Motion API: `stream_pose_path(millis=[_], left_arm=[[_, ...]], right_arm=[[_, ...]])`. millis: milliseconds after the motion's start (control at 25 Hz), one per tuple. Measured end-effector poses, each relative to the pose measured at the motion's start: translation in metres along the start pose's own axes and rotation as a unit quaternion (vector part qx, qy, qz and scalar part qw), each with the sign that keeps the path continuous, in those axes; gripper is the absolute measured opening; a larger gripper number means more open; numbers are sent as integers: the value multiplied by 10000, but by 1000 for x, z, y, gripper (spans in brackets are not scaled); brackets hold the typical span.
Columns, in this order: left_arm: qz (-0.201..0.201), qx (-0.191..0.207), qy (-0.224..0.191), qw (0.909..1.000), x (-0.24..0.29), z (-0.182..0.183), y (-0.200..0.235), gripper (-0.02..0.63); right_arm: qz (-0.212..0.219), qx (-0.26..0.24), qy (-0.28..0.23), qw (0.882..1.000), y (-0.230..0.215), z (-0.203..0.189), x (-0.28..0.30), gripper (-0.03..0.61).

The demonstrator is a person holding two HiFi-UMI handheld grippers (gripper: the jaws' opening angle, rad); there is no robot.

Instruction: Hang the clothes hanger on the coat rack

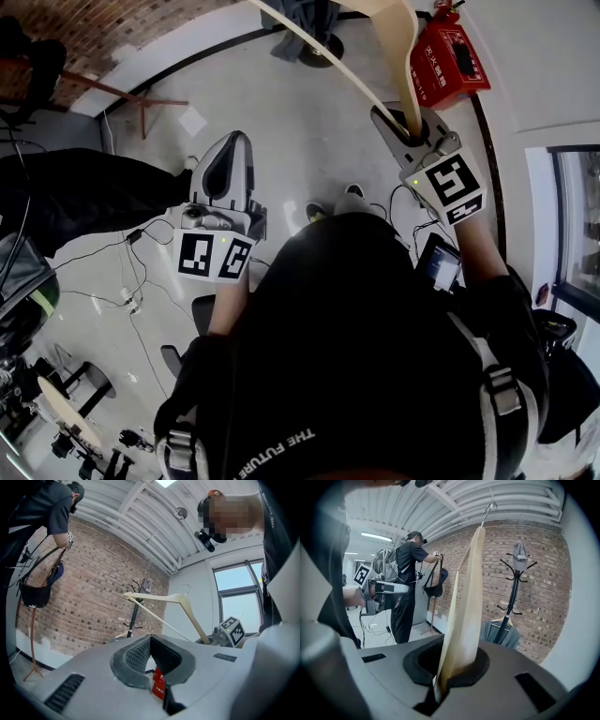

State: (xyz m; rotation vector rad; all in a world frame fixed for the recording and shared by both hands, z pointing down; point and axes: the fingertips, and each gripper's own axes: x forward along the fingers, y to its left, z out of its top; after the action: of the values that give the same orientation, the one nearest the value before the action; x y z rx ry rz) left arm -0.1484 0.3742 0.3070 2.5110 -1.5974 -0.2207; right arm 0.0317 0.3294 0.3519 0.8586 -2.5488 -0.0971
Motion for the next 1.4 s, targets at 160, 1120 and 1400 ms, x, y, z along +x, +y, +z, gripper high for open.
stream_pose_path(millis=[160,1120,1400], left_arm=[[-46,12,20,10000,2,-1,-8,14],[149,118,153,9997,129,2,37,14],[219,142,217,9994,221,6,56,14]], right_arm=[[-22,42,37,10000,-3,-6,-5,17],[365,30,-80,9993,-113,-5,81,17],[478,83,-111,9988,-195,-8,125,17]])
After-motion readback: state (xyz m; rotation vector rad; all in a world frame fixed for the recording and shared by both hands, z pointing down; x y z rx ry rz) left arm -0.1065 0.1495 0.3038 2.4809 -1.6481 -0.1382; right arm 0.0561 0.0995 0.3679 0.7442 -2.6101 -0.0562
